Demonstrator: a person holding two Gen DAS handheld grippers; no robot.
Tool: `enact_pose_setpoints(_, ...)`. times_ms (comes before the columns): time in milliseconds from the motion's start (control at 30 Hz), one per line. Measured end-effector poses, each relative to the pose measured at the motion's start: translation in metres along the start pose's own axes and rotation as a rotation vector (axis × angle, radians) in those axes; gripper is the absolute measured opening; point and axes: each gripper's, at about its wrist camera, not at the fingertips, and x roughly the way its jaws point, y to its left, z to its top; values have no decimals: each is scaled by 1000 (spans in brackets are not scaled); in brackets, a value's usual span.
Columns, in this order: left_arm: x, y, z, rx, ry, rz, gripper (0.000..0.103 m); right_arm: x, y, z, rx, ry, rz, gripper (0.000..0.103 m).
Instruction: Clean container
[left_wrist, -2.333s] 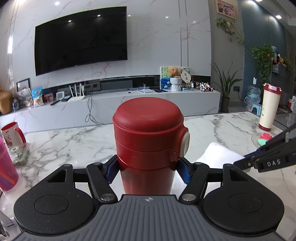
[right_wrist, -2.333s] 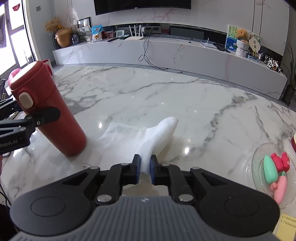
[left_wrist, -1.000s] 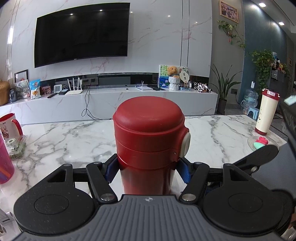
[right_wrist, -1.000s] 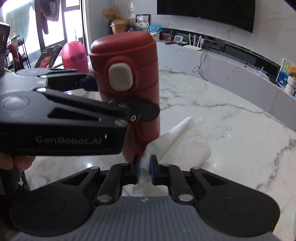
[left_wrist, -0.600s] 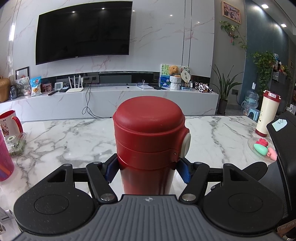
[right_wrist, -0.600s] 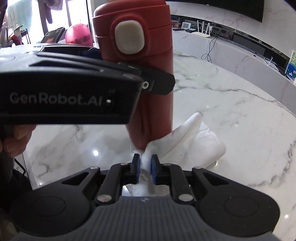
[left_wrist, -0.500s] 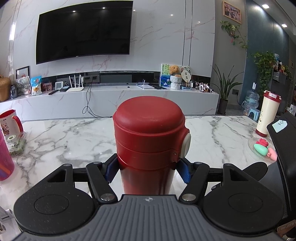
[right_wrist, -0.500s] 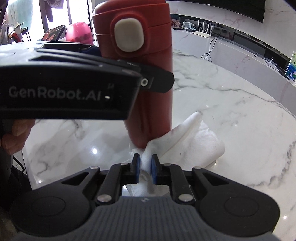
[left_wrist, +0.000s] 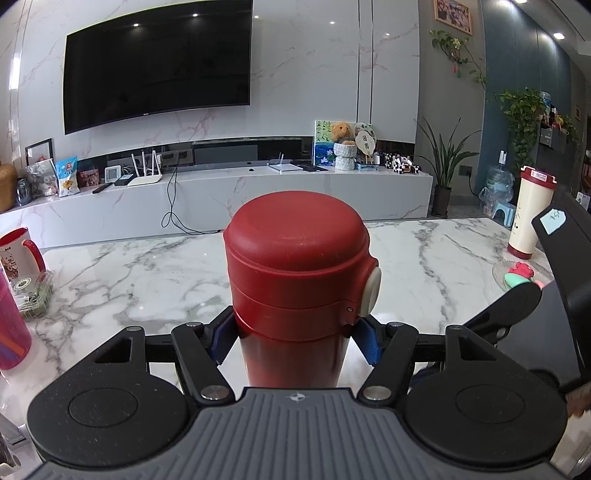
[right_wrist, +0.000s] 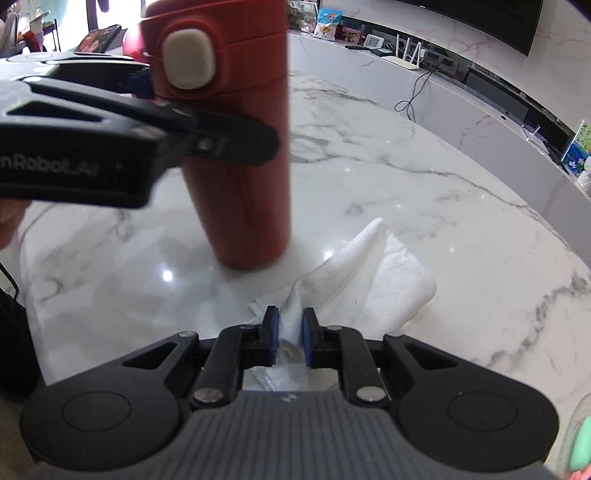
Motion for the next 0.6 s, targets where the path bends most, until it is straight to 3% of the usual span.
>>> enact_pose_setpoints(267,2,2,-1,-20,29,-17,64,1,1,-7,-29,1,-33,20)
enact_pose_setpoints(433,4,0,-3,-12,33,-18,64,0,5,-10,-42,3,-17,36)
enact_pose_setpoints(600,6,-1,-3,-12,39,-7,64,0,8,-10,-48,4,-12,39)
